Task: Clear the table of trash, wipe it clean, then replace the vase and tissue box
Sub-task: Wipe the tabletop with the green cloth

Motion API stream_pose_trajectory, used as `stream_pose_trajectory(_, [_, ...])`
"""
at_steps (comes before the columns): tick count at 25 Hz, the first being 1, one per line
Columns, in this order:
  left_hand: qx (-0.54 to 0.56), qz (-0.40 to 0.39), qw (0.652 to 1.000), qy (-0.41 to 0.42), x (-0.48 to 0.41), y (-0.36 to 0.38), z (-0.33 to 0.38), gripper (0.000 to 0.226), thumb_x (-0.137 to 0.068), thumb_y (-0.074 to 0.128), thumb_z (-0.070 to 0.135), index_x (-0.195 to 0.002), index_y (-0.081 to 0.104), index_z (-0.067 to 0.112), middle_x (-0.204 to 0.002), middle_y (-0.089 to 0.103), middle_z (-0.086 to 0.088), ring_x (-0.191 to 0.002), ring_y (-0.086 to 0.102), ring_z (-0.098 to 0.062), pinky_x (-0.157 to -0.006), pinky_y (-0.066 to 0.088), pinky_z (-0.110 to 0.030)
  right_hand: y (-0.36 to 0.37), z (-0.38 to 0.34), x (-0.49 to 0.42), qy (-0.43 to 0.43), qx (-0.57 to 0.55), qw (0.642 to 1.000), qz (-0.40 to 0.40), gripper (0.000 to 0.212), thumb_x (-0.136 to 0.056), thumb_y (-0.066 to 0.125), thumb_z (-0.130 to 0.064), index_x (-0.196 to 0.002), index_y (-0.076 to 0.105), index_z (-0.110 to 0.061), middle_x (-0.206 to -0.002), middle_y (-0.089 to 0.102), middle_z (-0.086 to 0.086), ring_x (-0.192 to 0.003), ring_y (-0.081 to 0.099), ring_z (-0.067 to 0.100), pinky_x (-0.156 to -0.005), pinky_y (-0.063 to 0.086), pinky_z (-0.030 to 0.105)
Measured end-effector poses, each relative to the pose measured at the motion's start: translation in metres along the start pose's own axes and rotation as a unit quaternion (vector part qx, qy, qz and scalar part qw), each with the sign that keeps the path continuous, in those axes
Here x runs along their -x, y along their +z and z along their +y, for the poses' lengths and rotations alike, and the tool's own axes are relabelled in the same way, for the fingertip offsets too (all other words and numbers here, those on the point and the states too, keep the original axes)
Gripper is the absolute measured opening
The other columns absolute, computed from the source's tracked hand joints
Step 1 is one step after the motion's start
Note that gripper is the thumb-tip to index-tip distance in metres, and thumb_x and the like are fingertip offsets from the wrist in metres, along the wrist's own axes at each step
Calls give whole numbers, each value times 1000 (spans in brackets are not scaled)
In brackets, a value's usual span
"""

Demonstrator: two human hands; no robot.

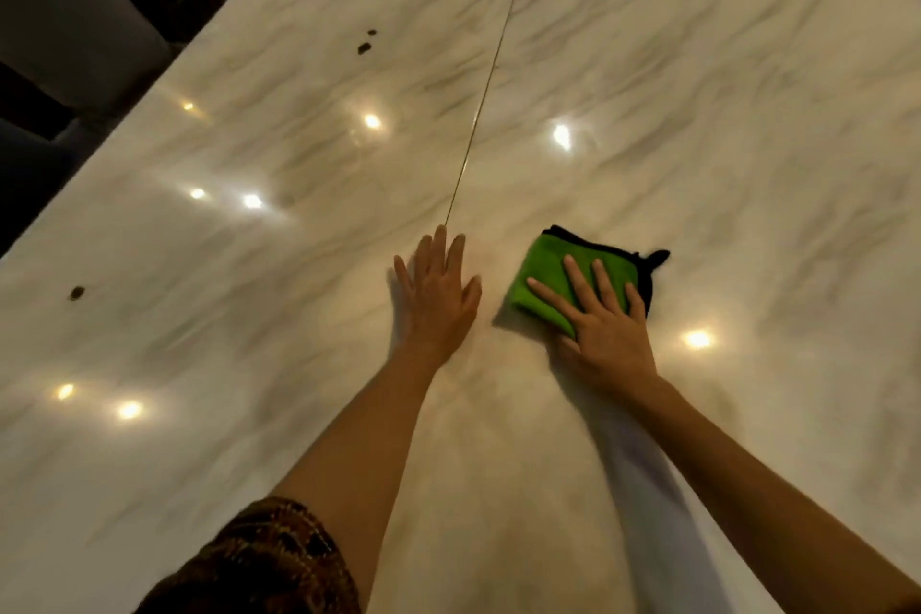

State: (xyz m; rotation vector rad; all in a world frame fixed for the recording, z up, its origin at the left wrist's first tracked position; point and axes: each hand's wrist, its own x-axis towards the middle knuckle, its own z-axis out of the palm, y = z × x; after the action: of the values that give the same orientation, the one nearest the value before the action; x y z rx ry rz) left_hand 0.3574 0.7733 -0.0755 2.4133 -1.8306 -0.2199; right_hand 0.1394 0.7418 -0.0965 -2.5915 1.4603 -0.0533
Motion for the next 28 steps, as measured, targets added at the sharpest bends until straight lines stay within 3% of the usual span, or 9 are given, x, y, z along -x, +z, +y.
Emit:
stream_pose_trajectory(6, [-1, -7, 1000, 13, -9, 14, 2, 69, -88, 6, 55, -151, 8, 26, -160, 6, 2, -147, 4, -16, -118, 3, -52, -22, 39, -174, 115, -13, 993, 8, 52, -96, 25, -57, -144, 5, -57, -161, -1, -2, -147, -3, 31, -114, 3, 57])
stream_pose_trajectory(10, [18, -10, 1000, 9, -13, 16, 4, 69, -87, 5, 58, -150, 4, 29, -160, 1, 5, -147, -1, -14, -118, -3, -50, -36, 63, -281, 130, -20, 991, -17, 52, -97, 20, -59, -145, 3, -52, -161, -3, 1, -147, -5, 32, -114, -1, 61])
stream_pose_trajectory(14, [25, 0, 1000, 11, -15, 19, 1, 64, -92, 14, 57, -150, 7, 30, -160, 3, 6, -147, 0, -13, -118, -4, -49, -38, 50, -330, 140, -23, 990, -27, 52, -98, 18, -55, -147, 3, -49, -161, -3, 3, -146, -6, 34, -112, -2, 64])
stream_pose_trajectory(18, [29, 1, 999, 15, -17, 19, 1, 67, -89, 13, 58, -150, 7, 30, -160, 3, 6, -147, 0, -13, -117, -6, -47, -29, -6, -295, 38, -7, 999, -30, 51, -98, 20, -55, -146, 6, -51, -161, 0, 2, -146, -3, 35, -112, 0, 65])
stream_pose_trajectory(21, [84, 33, 996, 3, -18, 16, -1, 74, -85, 20, 54, -148, 22, 17, -156, 22, -5, -145, 17, -21, -119, 7, -46, -14, -40, -232, -39, -3, 999, -24, 51, -98, 22, -56, -146, 4, -53, -161, -1, 3, -146, -5, 34, -113, -2, 63])
stream_pose_trajectory(24, [159, 68, 984, -42, -5, 7, -1, 69, -83, 44, 40, -139, 34, 2, -143, 38, -19, -133, 36, -32, -113, 28, -44, -11, -57, -157, -61, 3, 997, -39, 53, -99, 27, -51, -145, 1, -53, -161, -5, 1, -146, -7, 33, -113, -3, 60])
stream_pose_trajectory(26, [188, 42, 981, -40, 23, 2, -5, 73, -84, 54, 33, -142, 28, -1, -145, 33, -21, -133, 34, -34, -112, 28, -40, -6, -64, -107, -56, 13, 998, -35, 56, -99, 30, -49, -145, -1, -53, -161, -6, 1, -146, -9, 33, -114, -2, 59])
stream_pose_trajectory(28, [193, 2, 981, 20, 71, 4, -20, 79, -84, 51, 38, -146, 20, 3, -151, 26, -19, -138, 26, -32, -114, 24, -40, -2, -68, -62, -38, 19, 999, -30, 56, -98, 30, -50, -145, -2, -53, -161, -7, 1, -146, -9, 33, -113, -2, 59])
